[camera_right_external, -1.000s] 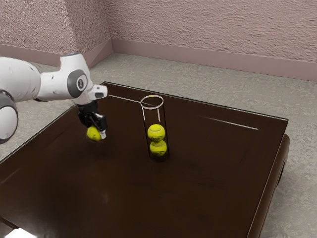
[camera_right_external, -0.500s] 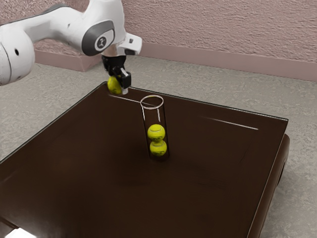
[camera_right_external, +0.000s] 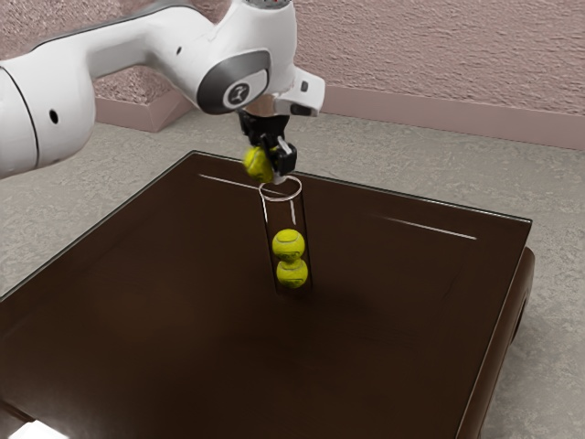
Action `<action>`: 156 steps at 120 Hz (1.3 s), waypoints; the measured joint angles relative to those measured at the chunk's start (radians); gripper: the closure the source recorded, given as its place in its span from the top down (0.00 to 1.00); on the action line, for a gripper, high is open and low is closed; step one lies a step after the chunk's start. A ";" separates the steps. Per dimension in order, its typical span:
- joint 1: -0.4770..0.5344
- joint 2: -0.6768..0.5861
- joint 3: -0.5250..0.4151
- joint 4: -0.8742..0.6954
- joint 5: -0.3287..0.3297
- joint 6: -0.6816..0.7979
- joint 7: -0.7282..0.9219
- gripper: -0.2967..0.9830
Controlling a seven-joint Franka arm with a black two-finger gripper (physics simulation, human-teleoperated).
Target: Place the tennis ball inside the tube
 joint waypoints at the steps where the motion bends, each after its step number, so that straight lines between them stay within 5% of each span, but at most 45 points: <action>1: -0.001 0.000 0.000 0.000 0.000 -0.002 -0.003 0.42; 21: -0.019 0.002 -0.003 -0.001 -0.006 -0.025 -0.060 0.42; 42: 0.069 0.035 -0.069 0.044 0.004 0.015 -0.067 0.41; 78: 0.022 0.027 -0.100 0.053 0.047 0.043 -0.098 0.41; 117: 0.019 0.017 -0.100 0.053 0.029 -0.109 -0.201 0.41; 156: 0.021 0.025 -0.087 0.109 0.128 0.014 -0.179 0.41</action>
